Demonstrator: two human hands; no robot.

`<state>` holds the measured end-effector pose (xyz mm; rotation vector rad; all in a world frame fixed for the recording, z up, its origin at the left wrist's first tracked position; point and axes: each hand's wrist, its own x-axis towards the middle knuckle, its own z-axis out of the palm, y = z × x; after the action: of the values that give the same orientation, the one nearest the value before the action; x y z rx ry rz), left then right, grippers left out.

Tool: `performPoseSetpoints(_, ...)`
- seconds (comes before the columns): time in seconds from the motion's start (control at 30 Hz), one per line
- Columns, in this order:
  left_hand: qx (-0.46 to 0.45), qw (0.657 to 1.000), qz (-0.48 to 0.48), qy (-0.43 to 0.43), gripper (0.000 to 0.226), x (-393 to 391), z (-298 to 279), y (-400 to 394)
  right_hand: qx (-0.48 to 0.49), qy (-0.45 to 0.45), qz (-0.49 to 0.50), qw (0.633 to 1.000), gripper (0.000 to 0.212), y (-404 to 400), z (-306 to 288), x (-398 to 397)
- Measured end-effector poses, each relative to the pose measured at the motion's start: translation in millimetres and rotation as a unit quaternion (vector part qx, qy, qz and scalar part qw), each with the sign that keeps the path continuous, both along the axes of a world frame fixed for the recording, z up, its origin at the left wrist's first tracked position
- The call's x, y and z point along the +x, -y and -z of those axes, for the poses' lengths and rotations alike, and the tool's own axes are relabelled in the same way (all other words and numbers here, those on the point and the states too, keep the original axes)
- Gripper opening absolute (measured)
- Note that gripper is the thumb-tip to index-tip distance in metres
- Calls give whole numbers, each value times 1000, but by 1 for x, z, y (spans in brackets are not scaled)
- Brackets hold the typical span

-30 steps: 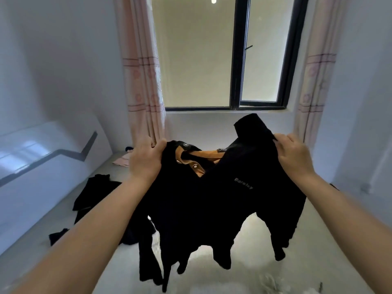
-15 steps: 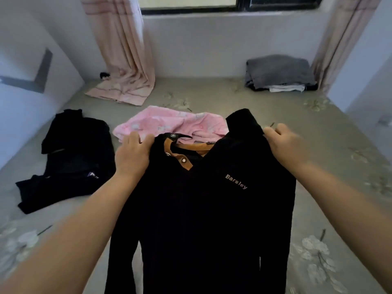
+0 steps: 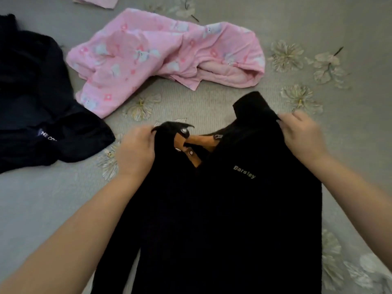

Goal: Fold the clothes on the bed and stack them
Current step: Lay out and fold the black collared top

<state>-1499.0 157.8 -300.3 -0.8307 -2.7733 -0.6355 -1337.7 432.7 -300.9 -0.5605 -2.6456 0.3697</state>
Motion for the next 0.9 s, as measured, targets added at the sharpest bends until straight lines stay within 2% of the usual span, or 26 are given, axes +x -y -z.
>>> performPoseSetpoints(0.1, 76, 993, 7, -93, 28, -32, 0, -17, 53, -50, 8, 997, 28, -20, -1, -27)
performPoseSetpoints(0.17, 84, 993, -3, -82, 30, -54, 13, -29, 43, -17, 49, 998, 28, -32, 10, -44)
performPoseSetpoints(0.23, 23, 999, -25, -19, 31, -68, 35, -42, 24, 80, 104, 991, 32, -37, 30, -58)
performPoseSetpoints(0.3, -95, 993, -39, 52, 43, -67, 62, -50, 13, 196, 134, 971, 48, -33, 55, -63)
performPoseSetpoints(0.4, -158, 982, 11, 105, 51, -31, 90, -46, -4, 239, 130, 962, 55, 0, 84, -42)
performPoseSetpoints(0.5, -134, 982, 103, 88, 44, 22, 104, -33, -44, 225, 155, 961, 57, 41, 96, 6)
performPoseSetpoints(0.6, -154, 972, 153, 87, 48, 75, 113, -15, -80, 225, 226, 944, 66, 70, 98, 61)
performPoseSetpoints(0.67, -197, 958, 175, 109, 56, 107, 119, -3, -122, 256, 297, 912, 70, 81, 99, 88)
performPoseSetpoints(0.73, -234, 943, 184, 151, 66, 134, 124, 8, -169, 296, 345, 874, 56, 86, 104, 108)
performPoseSetpoints(0.77, -249, 936, 183, 166, 68, 144, 124, 12, -190, 302, 346, 868, 44, 86, 105, 116)
performPoseSetpoints(0.83, -267, 928, 178, 189, 67, 157, 123, 18, -226, 278, 325, 875, 27, 81, 104, 129)
performPoseSetpoints(0.9, -262, 930, 166, 198, 66, 162, 122, 18, -212, 256, 326, 885, 21, 61, 98, 136)
